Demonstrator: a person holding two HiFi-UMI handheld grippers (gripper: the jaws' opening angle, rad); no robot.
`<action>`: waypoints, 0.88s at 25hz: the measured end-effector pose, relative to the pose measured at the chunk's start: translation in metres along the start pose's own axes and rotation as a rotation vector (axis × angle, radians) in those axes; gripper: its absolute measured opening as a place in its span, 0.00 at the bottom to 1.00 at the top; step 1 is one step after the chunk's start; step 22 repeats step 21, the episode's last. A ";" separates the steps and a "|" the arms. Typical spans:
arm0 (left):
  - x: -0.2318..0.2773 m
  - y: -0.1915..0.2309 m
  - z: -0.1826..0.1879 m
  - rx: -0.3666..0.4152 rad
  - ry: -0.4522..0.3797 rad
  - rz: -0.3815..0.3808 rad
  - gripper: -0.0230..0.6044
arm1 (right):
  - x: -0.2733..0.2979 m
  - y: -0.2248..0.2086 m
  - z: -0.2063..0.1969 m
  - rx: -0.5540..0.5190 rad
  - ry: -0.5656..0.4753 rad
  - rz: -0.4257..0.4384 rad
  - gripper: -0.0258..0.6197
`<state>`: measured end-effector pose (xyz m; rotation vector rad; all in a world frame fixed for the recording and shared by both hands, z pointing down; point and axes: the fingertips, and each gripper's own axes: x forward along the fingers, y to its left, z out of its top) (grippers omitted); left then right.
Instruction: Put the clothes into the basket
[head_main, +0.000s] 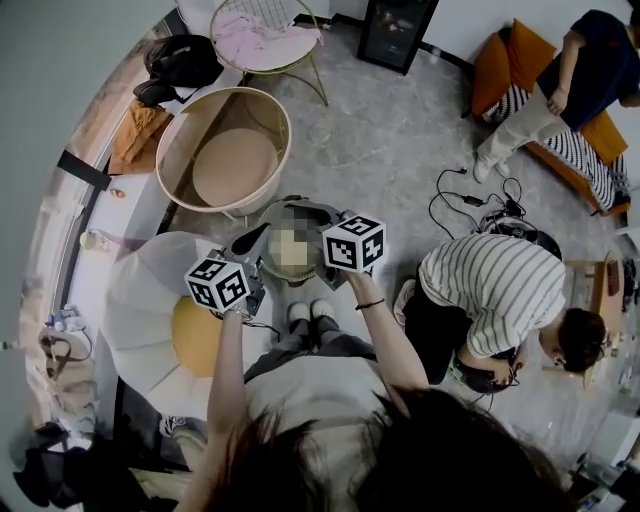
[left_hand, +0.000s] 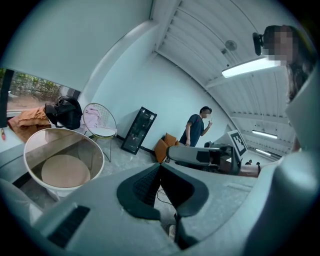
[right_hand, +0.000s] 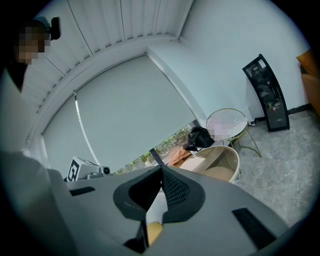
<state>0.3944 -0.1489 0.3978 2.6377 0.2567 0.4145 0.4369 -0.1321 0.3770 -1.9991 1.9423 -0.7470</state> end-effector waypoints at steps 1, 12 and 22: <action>0.000 -0.001 0.000 0.001 -0.002 0.000 0.05 | -0.001 0.002 0.000 -0.011 -0.002 0.005 0.05; -0.007 -0.006 0.004 0.009 -0.021 0.002 0.05 | -0.003 0.018 0.006 -0.130 -0.018 0.027 0.05; -0.008 -0.013 0.000 0.017 -0.027 -0.002 0.05 | -0.010 0.023 0.003 -0.135 -0.025 0.030 0.05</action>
